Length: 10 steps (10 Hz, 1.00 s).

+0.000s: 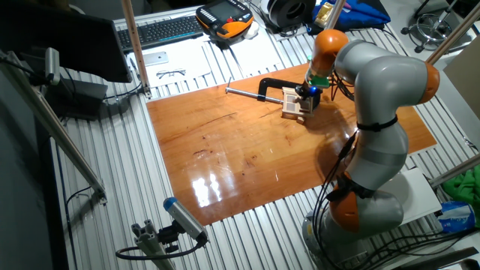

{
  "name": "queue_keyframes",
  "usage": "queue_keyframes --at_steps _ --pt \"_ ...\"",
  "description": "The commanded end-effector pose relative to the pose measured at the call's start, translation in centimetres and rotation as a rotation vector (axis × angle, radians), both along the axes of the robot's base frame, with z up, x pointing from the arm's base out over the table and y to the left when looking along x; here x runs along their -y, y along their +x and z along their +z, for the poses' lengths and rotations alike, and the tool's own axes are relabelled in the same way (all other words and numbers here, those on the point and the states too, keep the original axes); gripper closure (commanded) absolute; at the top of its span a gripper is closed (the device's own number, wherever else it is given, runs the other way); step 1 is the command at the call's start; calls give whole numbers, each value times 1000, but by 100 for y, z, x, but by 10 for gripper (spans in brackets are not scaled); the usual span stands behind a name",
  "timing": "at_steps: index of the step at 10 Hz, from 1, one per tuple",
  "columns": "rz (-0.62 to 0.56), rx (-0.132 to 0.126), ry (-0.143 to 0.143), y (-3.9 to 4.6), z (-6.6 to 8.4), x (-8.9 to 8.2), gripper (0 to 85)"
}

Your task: Close a sliding window

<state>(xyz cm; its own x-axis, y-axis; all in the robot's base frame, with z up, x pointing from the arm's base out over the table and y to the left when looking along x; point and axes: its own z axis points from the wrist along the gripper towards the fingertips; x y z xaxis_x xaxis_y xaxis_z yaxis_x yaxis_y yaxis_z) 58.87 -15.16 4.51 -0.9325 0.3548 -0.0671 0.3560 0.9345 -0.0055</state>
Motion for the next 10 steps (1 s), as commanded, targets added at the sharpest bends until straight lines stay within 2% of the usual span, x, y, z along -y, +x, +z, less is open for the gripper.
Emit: queue_keyframes --at_steps 1,10 --pt "2 -4 0 -4 6 -4 850" --pt "8 -34 9 -58 8 -29 850"
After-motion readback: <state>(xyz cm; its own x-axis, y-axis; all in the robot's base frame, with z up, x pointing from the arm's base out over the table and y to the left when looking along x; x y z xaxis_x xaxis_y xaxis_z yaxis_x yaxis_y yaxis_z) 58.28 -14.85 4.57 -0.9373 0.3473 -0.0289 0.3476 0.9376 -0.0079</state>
